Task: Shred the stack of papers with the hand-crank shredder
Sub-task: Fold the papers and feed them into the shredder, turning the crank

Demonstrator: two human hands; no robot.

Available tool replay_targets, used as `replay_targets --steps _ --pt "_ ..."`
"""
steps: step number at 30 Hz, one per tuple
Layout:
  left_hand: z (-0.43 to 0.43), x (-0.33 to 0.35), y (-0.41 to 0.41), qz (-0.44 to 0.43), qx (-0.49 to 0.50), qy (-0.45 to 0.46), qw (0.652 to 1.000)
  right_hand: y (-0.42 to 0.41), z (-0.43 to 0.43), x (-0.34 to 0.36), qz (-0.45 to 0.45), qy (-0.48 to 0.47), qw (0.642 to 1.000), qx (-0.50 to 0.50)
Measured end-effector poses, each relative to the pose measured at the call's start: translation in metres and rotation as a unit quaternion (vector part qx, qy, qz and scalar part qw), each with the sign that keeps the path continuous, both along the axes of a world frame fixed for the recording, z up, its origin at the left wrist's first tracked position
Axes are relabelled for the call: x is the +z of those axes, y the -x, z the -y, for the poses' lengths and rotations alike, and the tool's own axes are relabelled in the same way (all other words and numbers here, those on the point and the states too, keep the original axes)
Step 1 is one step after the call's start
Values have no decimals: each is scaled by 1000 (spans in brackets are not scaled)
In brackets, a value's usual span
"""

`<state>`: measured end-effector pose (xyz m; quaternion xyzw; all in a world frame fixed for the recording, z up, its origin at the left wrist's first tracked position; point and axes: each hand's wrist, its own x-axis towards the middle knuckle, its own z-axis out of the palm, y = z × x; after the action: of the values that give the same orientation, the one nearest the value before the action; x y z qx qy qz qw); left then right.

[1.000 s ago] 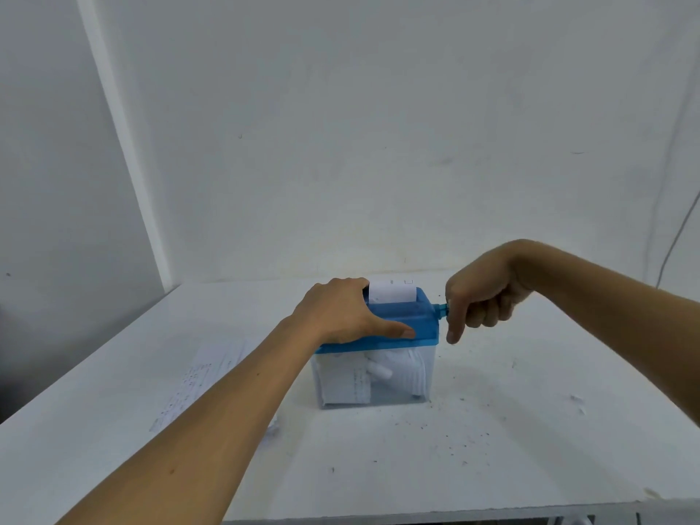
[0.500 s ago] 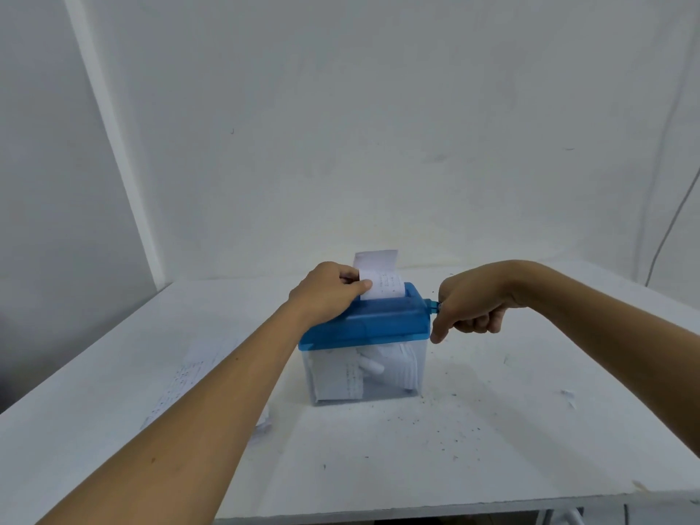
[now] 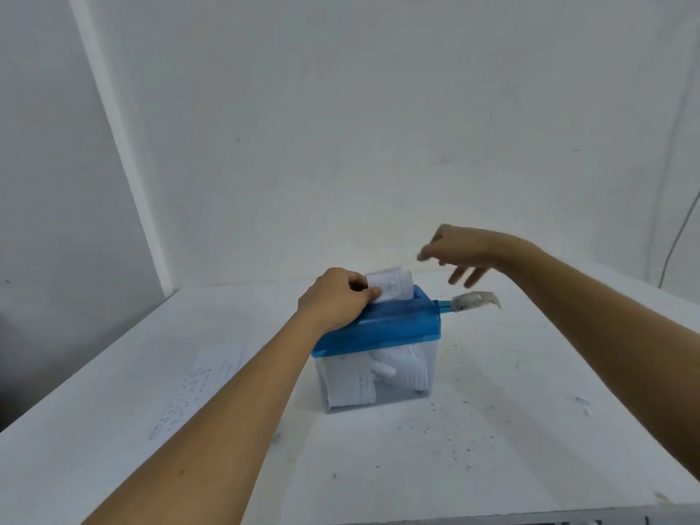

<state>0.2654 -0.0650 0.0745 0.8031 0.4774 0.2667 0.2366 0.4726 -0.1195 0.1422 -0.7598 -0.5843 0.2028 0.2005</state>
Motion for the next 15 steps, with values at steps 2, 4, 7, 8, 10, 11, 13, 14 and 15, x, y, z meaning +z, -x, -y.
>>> replay_targets --steps 2,4,7,8,10,11,13,14,15 --pt "1 0 -2 -12 3 -6 1000 -2 -15 -6 -49 -40 997 38" --pt "1 1 -2 -18 4 -11 1000 2 -24 -13 -103 -12 992 78" --pt "5 3 -2 -13 0 -6 1000 9 -39 -19 -96 16 991 96" --pt "6 4 -3 -12 -2 -2 1000 8 -44 -19 -114 32 988 102" --pt "6 5 -3 -8 -6 5 1000 -3 -55 -21 -172 84 975 111" --pt "6 5 -2 -2 -8 9 1000 -11 -58 -24 -197 113 967 114" --pt "4 6 -2 17 -4 27 999 -28 -64 -34 -217 132 961 108" --pt "2 7 -2 21 -1 33 999 -36 -67 -46 -212 120 964 102" --pt "1 7 -1 20 -2 31 999 -40 -69 -60 -175 112 973 98"
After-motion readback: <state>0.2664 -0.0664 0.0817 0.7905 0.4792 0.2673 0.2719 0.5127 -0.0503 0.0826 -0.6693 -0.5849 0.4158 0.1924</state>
